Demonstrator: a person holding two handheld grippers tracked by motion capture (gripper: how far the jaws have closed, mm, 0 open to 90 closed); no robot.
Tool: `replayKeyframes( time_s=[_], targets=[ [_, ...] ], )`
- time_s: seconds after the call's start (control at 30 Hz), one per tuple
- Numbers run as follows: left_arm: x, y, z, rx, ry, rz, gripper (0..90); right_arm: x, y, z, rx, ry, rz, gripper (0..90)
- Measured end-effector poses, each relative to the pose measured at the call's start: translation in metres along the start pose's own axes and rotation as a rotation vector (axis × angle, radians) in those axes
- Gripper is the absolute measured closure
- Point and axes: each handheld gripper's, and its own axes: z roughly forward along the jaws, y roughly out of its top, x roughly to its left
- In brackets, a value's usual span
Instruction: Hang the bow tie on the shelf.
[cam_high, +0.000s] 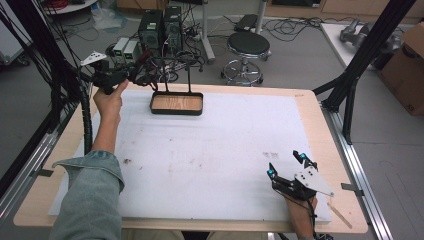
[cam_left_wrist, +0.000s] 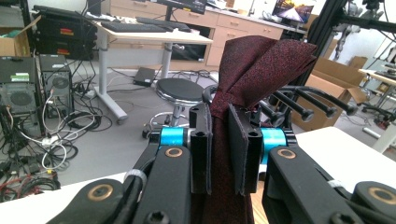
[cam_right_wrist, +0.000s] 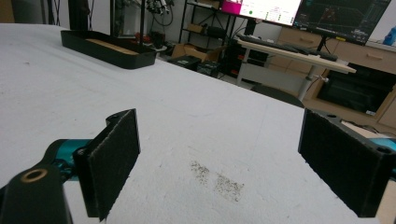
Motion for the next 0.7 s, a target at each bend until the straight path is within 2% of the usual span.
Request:
replayKeyframes(
  time_s=[0.13, 0.23, 0.33, 0.7],
  targets=[
    [0.004, -0.004, 0.005, 0.036, 0.031, -0.009, 79.2, 0.000, 0.000, 0.000, 0.000, 0.000, 0.000, 11.9],
    [0.008, -0.008, 0.005, 0.029, 0.036, -0.044, 79.1, 0.000, 0.000, 0.000, -0.003, 0.002, -0.003, 11.9],
    [0.011, -0.011, 0.004, 0.031, 0.042, -0.059, 79.1, 0.000, 0.000, 0.000, -0.003, 0.003, -0.004, 11.9],
    [0.011, -0.011, 0.003, 0.029, 0.041, -0.042, 75.1, 0.000, 0.000, 0.000, -0.002, 0.001, -0.008, 11.9]
  ],
)
